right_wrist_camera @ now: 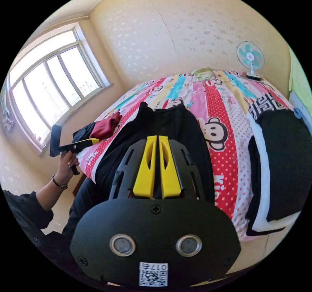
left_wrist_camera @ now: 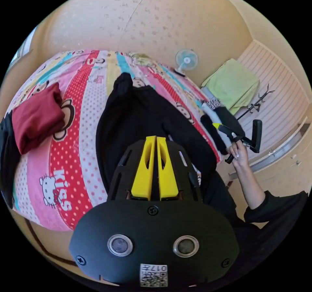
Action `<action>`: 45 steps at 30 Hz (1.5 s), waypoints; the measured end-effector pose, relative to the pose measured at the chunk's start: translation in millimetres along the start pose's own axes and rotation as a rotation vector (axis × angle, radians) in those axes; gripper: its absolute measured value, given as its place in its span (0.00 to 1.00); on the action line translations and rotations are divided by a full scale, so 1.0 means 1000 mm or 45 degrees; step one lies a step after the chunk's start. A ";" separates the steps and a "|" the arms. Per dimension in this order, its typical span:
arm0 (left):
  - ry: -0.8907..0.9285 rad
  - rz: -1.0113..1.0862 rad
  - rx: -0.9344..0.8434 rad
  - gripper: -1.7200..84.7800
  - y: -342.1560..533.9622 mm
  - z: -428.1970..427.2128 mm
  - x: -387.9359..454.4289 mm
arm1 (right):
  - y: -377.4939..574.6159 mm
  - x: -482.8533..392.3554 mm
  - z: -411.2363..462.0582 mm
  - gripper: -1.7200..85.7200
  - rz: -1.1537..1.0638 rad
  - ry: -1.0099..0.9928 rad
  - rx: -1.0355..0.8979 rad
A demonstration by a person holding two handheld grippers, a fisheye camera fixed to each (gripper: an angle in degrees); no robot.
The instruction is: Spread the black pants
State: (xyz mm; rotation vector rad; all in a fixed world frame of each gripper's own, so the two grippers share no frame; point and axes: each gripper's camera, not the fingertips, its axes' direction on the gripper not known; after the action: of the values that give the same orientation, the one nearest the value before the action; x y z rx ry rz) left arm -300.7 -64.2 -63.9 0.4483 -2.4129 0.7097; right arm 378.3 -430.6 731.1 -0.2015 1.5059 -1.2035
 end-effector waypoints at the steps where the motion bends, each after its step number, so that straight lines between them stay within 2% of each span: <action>1: -0.036 0.027 -0.105 0.01 0.013 0.023 0.006 | 0.011 0.000 0.006 0.03 0.019 0.020 -0.036; 4: -0.195 0.109 -0.353 0.01 0.036 0.077 0.022 | 0.054 -0.014 0.019 0.03 -0.002 0.181 -0.148; 6: -0.307 0.089 -0.453 0.01 0.048 0.114 0.023 | 0.088 -0.024 0.030 0.02 -0.026 0.383 -0.161; 8: -0.365 0.111 -0.314 0.01 0.064 0.118 0.026 | 0.116 -0.022 0.054 0.02 -0.054 0.467 -0.200; 10: -0.386 0.092 -0.188 0.01 0.081 0.123 0.022 | 0.148 -0.023 0.048 0.02 -0.116 0.486 0.048; 12: -0.363 0.019 -0.096 0.01 0.092 0.124 0.014 | 0.165 -0.016 0.036 0.03 -0.101 0.437 0.167; 17: -0.300 -0.146 -0.003 0.01 0.104 0.129 -0.006 | 0.167 0.002 -0.002 0.04 -0.096 0.303 0.155; 19: -0.340 -0.126 -0.014 0.01 0.104 0.132 -0.006 | 0.164 0.009 -0.028 0.05 -0.065 0.381 0.162; 21: -0.391 -0.096 -0.005 0.01 0.107 0.134 -0.004 | 0.169 0.027 -0.068 0.08 0.068 0.618 0.325; 23: -0.443 -0.122 0.038 0.01 0.112 0.136 -0.003 | 0.177 0.051 -0.089 0.09 0.224 0.723 0.373; 25: -0.491 -0.178 0.086 0.01 0.116 0.137 -0.003 | 0.187 0.085 -0.092 0.09 0.378 0.634 0.262; 27: -0.517 -0.193 0.088 0.01 0.115 0.136 -0.005 | 0.209 0.107 -0.114 0.08 0.457 0.456 0.385; 32: -0.473 -0.250 -0.051 0.01 0.103 0.119 -0.017 | 0.230 0.118 -0.160 0.05 0.392 0.069 0.418; 34: -0.393 -0.281 -0.132 0.01 0.097 0.108 -0.023 | 0.239 0.125 -0.176 0.04 0.326 -0.158 0.476; 36: -0.341 -0.259 -0.181 0.01 0.091 0.099 -0.022 | 0.246 0.141 -0.184 0.04 0.251 -0.655 0.520; 38: -0.234 -0.191 -0.205 0.01 0.085 0.088 -0.017 | 0.247 0.144 -0.184 0.04 0.202 -0.909 0.517; 40: 0.023 -0.130 -0.187 0.01 0.074 0.071 -0.009 | 0.245 0.133 -0.186 0.04 0.129 -0.983 0.469; 43: 0.298 -0.092 -0.088 0.03 0.063 0.048 -0.001 | 0.242 0.094 -0.194 0.04 -0.088 -0.881 0.352; 45: 0.377 -0.112 -0.052 0.09 0.057 0.041 -0.001 | 0.246 0.078 -0.199 0.04 -0.147 -0.884 0.309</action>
State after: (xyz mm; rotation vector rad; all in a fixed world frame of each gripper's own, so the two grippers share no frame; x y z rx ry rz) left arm -343.5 -42.4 -115.1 0.3994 -2.1134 0.6385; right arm 305.8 -259.7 463.6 -0.4905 0.7485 -1.2253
